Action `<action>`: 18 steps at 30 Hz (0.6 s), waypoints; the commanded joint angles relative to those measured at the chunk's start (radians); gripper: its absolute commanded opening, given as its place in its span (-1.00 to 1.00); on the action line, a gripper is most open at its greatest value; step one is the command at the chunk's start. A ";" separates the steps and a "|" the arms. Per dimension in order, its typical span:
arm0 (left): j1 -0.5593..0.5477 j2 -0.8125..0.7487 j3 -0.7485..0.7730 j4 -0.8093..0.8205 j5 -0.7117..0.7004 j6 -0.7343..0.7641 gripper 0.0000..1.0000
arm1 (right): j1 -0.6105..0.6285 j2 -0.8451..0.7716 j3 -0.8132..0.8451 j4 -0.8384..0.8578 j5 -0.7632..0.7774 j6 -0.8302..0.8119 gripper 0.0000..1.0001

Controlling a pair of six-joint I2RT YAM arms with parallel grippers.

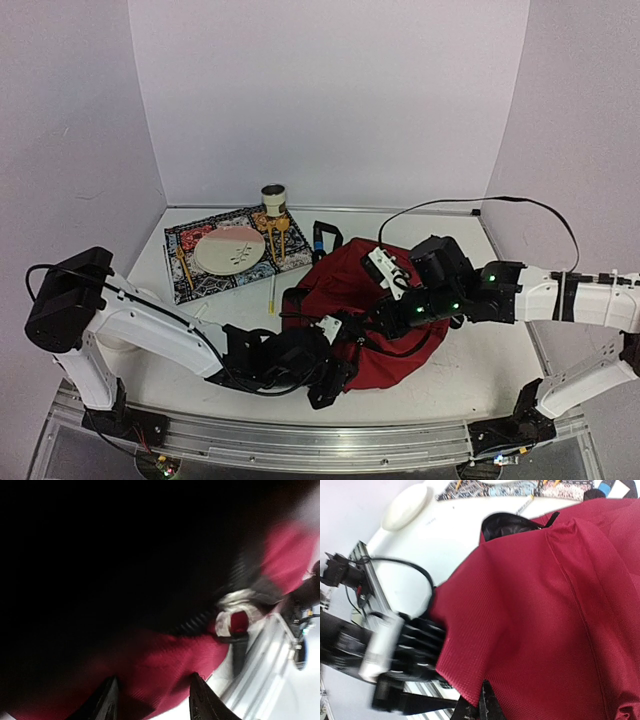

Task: Pack the student bag
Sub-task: Hold the largest pocket of the student bag.

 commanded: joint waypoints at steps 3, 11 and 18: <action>0.003 0.059 -0.025 0.007 -0.211 0.026 -0.23 | -0.010 -0.088 0.012 0.145 -0.070 0.023 -1.00; 0.029 -0.042 -0.068 0.003 -0.369 0.128 -0.55 | -0.029 -0.078 0.011 0.144 -0.054 0.021 -1.00; 0.027 -0.162 -0.108 0.032 -0.261 0.203 -0.22 | -0.029 0.044 0.019 0.142 -0.075 0.022 -0.87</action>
